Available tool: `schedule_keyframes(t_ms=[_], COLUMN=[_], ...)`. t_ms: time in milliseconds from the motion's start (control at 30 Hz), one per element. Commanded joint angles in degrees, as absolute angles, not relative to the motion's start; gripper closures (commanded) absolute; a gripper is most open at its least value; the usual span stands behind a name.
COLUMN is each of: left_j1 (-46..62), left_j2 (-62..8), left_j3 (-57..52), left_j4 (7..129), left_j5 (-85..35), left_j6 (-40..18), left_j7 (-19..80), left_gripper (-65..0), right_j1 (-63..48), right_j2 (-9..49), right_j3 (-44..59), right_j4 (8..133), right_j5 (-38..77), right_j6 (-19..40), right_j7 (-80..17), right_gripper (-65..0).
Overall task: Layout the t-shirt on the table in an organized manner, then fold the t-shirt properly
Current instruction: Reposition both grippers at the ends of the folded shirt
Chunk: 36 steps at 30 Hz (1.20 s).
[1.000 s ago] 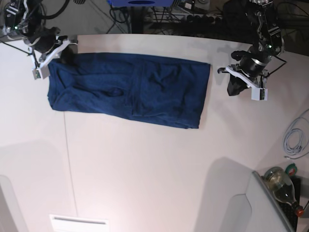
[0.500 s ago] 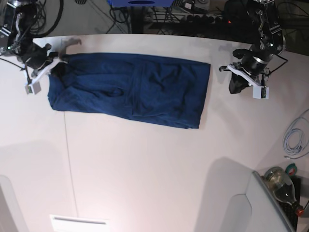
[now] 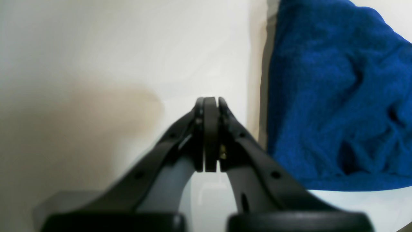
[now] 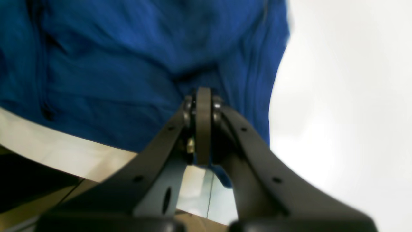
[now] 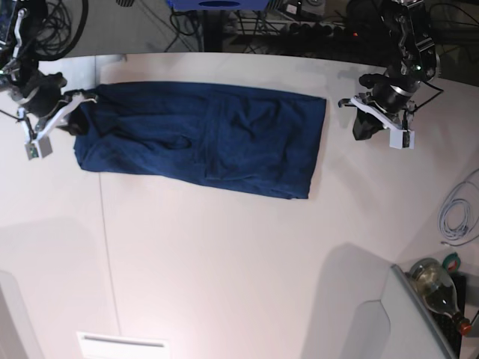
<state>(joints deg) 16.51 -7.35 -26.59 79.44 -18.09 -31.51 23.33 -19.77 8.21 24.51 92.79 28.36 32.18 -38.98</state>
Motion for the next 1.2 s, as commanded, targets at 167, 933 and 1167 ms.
schedule_keyframes(t_ms=[167, 933, 1167], left_j1=[16.48, 17.10, 17.10], left_j2=[-7.87, -9.01, -9.01], left_j3=[-26.77, -26.86, -26.86], left_j4=[80.48, 80.40, 80.40], left_j5=[-18.95, -18.95, -18.95], left_j6=[-31.69, -31.69, -31.69], left_j7=[22.20, 22.11, 22.11], left_gripper=[0.0, 0.0, 0.0], right_j1=[-14.55, -9.71, -22.55], right_j2=[9.01, 7.08, 6.37], right_j3=[24.31, 17.27, 17.27], right_j4=[91.47, 84.44, 100.09], right_j5=[29.23, 20.97, 20.97], right_j6=[32.57, 32.48, 32.48], right_j7=[-38.64, -43.56, -43.56], right_gripper=[-0.2, 0.0, 0.0])
